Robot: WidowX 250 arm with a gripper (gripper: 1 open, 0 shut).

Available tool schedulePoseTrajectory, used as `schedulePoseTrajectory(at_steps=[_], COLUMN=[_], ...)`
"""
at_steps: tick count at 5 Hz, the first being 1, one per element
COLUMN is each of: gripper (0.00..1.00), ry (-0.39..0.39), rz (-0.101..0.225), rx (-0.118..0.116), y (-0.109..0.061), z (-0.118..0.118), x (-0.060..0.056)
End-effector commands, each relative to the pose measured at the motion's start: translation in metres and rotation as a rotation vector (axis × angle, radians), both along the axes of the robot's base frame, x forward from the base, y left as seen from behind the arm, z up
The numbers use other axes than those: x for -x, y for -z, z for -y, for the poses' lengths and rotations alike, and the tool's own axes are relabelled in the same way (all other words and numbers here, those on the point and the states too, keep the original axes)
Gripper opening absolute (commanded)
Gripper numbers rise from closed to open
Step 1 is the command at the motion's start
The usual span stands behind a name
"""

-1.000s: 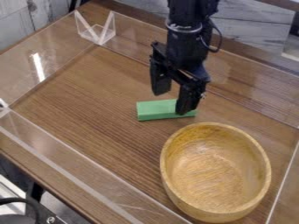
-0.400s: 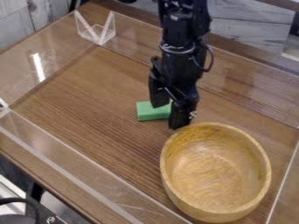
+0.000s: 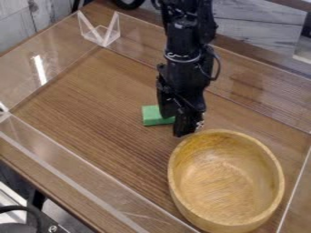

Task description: Put the green block in the brown bowl

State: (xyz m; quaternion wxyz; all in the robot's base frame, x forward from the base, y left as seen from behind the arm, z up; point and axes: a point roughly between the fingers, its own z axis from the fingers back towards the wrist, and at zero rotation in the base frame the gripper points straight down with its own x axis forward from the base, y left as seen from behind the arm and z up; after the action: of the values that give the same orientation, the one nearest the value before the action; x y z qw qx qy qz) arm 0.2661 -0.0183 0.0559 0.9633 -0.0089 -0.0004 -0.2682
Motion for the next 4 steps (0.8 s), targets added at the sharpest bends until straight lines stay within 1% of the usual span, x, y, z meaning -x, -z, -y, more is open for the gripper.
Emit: schedulePoseTrajectory(at_steps=[1,3,4], gripper=[0.00,0.00,0.00], ry=[0.044,0.079,0.068], rz=[0.045,0.052,0.057], rx=[0.010,0.027,0.036], y=[-0.003,-0.003,0.000], z=[0.000,0.022,0.017], x=[-0.010,-0.005,-0.008])
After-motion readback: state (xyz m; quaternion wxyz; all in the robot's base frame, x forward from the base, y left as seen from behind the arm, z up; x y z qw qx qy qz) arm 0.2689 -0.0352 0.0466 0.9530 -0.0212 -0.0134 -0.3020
